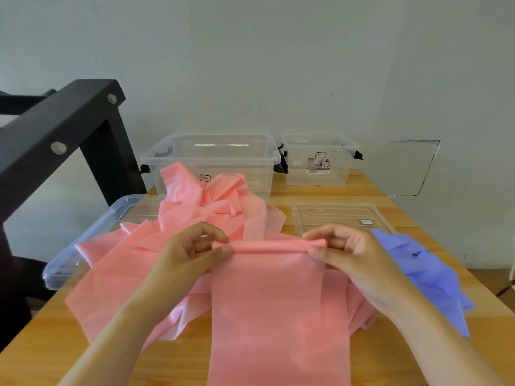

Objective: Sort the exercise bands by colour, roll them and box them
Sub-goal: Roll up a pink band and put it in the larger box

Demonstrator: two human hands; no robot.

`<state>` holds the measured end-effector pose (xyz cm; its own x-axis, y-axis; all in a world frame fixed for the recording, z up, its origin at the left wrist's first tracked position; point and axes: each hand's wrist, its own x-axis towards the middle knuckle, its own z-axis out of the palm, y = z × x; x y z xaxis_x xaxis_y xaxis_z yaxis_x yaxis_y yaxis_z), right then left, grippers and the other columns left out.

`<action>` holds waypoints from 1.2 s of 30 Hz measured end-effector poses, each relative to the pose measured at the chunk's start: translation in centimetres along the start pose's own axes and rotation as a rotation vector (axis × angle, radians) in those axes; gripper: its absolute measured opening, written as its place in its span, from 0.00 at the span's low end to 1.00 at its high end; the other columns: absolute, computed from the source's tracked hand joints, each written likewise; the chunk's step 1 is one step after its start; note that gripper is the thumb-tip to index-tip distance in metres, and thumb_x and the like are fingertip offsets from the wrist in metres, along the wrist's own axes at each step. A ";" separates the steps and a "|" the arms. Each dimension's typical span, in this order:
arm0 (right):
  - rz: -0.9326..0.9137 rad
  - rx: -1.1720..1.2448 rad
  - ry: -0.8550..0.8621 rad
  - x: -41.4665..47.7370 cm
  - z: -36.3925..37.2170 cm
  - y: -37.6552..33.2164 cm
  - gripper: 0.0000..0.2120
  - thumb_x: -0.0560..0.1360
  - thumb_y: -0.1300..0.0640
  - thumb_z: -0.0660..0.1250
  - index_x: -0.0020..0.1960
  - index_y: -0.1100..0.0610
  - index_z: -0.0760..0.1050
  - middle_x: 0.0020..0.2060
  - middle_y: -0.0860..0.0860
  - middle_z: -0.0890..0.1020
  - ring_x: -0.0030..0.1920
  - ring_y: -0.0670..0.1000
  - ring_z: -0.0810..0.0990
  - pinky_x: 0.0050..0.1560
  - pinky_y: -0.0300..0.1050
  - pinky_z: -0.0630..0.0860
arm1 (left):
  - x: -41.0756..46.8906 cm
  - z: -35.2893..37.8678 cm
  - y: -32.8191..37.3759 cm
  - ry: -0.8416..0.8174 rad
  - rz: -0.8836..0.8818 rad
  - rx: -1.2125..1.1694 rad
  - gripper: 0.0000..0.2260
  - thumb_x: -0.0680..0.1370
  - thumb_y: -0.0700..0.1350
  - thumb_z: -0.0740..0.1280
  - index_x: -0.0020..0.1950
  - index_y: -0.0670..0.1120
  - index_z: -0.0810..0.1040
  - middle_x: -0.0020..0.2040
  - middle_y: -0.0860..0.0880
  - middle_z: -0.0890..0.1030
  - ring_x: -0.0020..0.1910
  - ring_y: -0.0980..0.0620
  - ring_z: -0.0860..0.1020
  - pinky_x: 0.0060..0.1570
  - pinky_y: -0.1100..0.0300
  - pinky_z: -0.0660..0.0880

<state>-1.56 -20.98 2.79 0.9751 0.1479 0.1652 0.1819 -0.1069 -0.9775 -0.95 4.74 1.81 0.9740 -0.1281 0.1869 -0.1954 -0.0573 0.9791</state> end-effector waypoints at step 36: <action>-0.020 -0.029 0.017 0.0 0.3 0.1 0.07 0.73 0.64 0.71 0.44 0.53 0.84 0.37 0.47 0.82 0.39 0.43 0.80 0.44 0.32 0.75 | 0.0 -0.1 -0.3 -0.005 -0.018 -0.023 0.06 0.75 0.36 0.70 0.51 0.42 0.79 0.35 0.47 0.80 0.36 0.50 0.77 0.39 0.65 0.76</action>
<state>-1.55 -20.72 2.67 0.9731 0.1335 0.1876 0.2051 -0.1328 -0.9697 -0.85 4.87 1.49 0.9768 -0.1326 0.1684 -0.1747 -0.0372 0.9839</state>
